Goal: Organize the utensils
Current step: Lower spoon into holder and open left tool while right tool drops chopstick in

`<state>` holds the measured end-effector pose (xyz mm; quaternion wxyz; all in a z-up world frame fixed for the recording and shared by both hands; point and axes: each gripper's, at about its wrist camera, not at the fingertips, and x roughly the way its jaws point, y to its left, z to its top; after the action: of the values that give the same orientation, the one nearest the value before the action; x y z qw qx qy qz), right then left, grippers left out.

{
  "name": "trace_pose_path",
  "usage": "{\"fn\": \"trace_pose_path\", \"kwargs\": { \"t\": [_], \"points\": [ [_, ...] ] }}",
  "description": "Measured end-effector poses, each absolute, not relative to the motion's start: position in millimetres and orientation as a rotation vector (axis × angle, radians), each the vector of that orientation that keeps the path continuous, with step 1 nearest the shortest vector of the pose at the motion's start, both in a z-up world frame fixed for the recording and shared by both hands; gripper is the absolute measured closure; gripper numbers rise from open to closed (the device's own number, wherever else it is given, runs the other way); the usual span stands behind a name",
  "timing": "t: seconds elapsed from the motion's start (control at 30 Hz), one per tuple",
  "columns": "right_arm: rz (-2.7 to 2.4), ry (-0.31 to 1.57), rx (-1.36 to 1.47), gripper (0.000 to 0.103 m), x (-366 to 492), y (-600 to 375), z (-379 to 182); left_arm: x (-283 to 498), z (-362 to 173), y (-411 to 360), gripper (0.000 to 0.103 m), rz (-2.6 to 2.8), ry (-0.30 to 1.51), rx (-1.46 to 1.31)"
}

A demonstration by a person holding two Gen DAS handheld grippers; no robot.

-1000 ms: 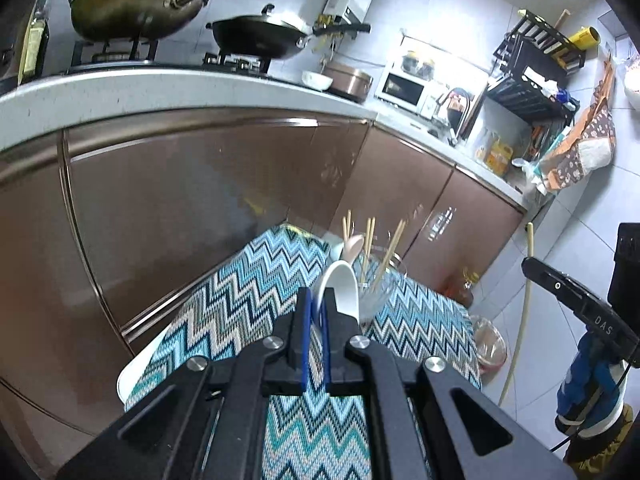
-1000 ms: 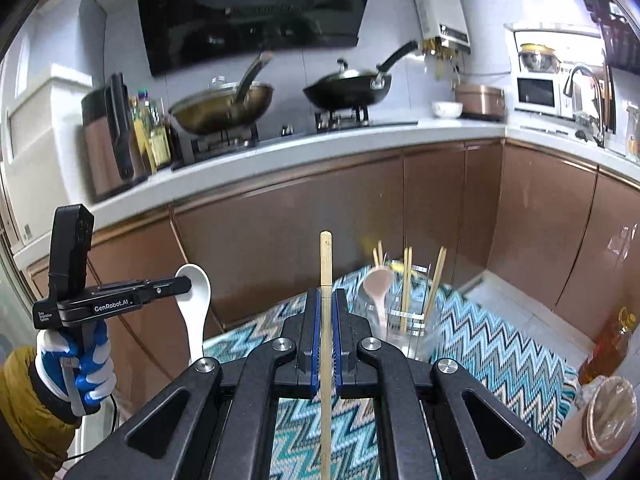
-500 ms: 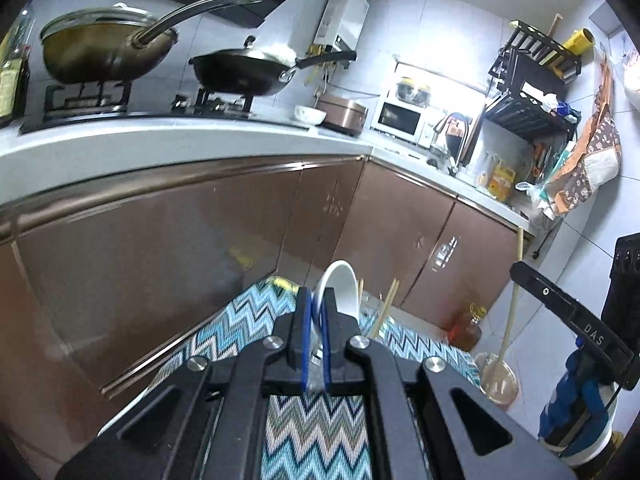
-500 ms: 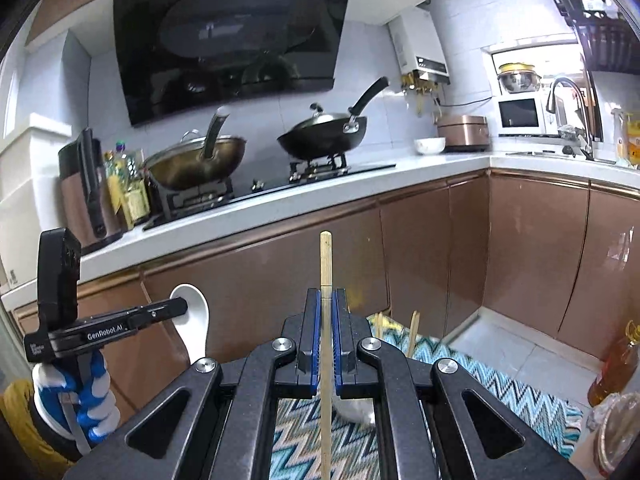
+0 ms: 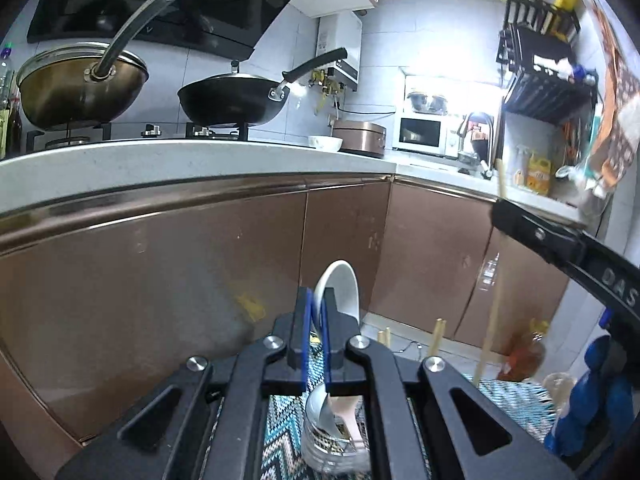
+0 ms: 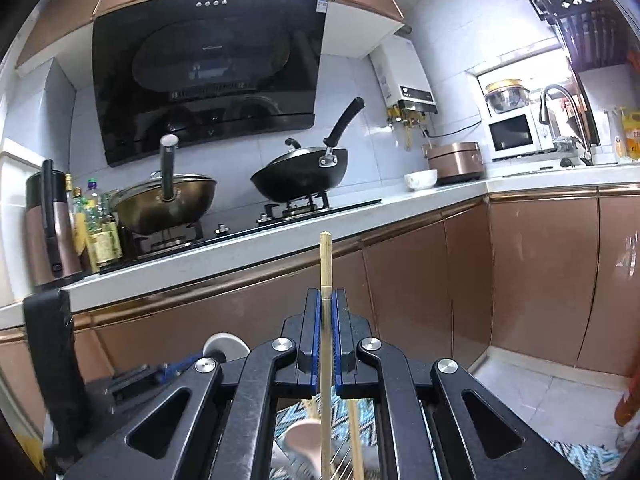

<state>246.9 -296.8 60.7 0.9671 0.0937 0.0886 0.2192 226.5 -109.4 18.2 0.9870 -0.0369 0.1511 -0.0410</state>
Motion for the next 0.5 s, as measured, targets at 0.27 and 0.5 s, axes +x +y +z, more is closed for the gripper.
{"fn": "trace_pose_path", "kwargs": {
  "t": [0.27,0.5],
  "points": [
    [0.398,0.194,0.157,0.097,275.2,-288.8,5.2,241.0,-19.7,-126.2,0.099,-0.041,0.245,-0.039],
    [0.357,0.217,0.113,0.095,277.5,-291.3,-11.4,240.6,-34.7,-132.9,0.099,-0.047,0.23,-0.04]
  ]
}}
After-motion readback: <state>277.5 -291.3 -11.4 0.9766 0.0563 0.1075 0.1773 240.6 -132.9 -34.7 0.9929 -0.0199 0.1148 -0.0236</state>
